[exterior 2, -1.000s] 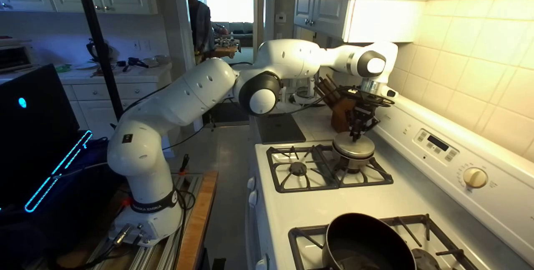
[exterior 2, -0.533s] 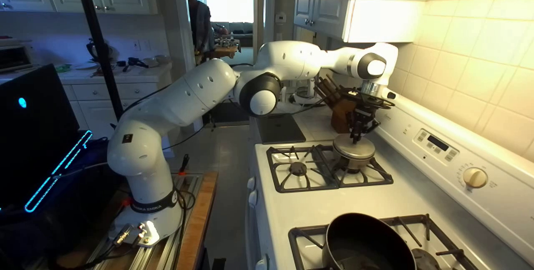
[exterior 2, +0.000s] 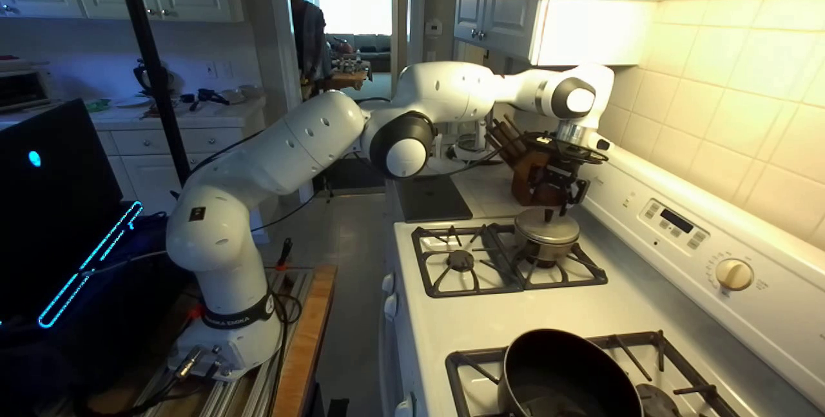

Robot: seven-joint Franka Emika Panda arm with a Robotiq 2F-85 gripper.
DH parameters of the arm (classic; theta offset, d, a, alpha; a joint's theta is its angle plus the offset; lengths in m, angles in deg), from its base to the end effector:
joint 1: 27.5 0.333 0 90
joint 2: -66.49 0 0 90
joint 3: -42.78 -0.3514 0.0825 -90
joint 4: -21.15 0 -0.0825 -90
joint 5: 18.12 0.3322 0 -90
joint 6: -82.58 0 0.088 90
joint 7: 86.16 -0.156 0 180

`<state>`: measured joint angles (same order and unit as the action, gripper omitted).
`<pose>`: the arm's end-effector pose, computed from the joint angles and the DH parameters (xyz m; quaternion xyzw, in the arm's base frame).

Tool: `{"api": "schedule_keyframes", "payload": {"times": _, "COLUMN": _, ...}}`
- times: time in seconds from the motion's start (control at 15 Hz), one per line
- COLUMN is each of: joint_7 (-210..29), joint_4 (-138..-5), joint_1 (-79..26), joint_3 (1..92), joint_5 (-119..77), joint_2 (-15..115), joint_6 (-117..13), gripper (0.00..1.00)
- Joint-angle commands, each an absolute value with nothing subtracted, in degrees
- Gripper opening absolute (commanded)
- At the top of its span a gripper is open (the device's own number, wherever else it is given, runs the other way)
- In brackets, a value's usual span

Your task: Put the silver lid on the silver pot.

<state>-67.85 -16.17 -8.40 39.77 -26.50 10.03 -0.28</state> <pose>0.6936 0.2363 0.3501 0.9370 0.3324 -0.0935 0.0533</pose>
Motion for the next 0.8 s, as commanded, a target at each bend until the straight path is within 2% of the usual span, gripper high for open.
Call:
{"api": "schedule_keyframes", "payload": {"times": 0.0, "joint_7": -69.3, "joint_4": -14.8, "joint_1": -8.6, "joint_3": 39.7, "joint_5": -25.8, "joint_2": 10.4, "joint_6": 3.5, "gripper": 1.00}}
{"api": "schedule_keyframes", "payload": {"times": 0.73, "joint_7": -71.6, "joint_4": -26.2, "joint_1": -14.7, "joint_3": 38.6, "joint_5": -22.8, "joint_2": 18.7, "joint_6": -6.8, "gripper": 1.00}}
